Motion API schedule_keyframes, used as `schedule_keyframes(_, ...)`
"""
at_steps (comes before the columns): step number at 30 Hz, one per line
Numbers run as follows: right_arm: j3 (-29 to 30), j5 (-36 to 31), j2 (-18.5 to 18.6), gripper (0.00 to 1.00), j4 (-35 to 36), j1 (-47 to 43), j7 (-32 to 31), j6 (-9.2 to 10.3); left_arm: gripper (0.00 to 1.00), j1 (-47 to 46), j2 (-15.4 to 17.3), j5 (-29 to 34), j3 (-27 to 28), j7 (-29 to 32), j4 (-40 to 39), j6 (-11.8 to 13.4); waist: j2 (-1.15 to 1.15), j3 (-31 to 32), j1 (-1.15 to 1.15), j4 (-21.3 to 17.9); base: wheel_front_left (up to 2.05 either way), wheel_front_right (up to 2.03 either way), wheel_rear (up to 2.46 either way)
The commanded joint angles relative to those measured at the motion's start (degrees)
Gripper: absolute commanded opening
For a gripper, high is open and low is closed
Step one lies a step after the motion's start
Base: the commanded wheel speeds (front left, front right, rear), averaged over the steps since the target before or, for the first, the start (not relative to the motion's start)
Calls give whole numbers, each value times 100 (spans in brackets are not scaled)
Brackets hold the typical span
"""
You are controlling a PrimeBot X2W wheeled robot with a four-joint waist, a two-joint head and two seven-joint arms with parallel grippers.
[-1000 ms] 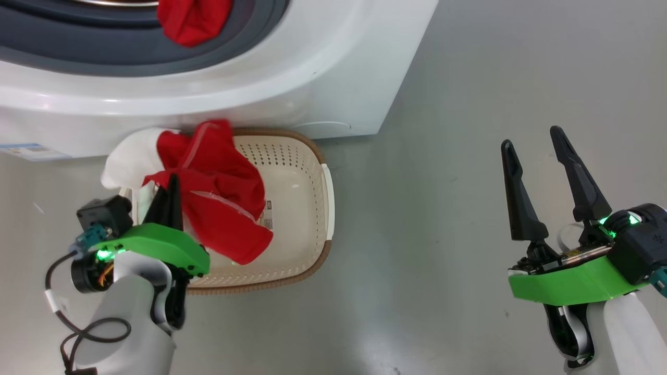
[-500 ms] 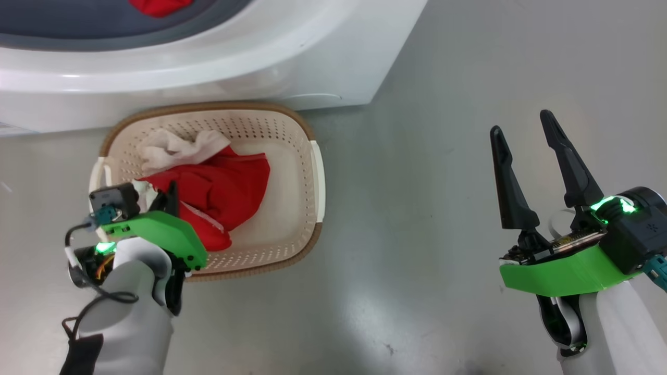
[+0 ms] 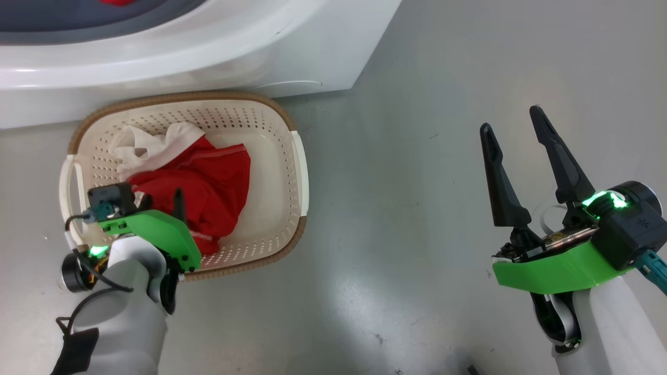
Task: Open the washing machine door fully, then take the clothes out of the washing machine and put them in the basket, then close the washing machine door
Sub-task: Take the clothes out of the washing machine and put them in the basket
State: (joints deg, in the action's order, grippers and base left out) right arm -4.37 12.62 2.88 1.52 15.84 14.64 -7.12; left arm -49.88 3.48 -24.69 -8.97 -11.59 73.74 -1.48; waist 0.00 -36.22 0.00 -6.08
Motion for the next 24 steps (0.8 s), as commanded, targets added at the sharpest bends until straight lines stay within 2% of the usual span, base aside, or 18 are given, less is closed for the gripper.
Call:
schedule_keyframes(1,-108,52,-1,100,95,60,36,-36,100,-23,226,-4,76,13,-26,9,0,13,0,6,0,0,0)
schedule_keyframes(8,-88,66,-1,100,66,52,36,-36,100,-116,255,22,10,-153,-20,-26,0,107,0,46,0,0,0)
schedule_keyframes(15,63,104,-1,100,58,-45,36,-36,100,-46,261,-17,83,-327,-261,97,0,379,0,128,0,0,0)
schedule_keyframes(24,280,109,-1,100,-1,-260,36,-36,100,497,179,30,273,-340,-1345,59,0,848,0,279,0,0,0)
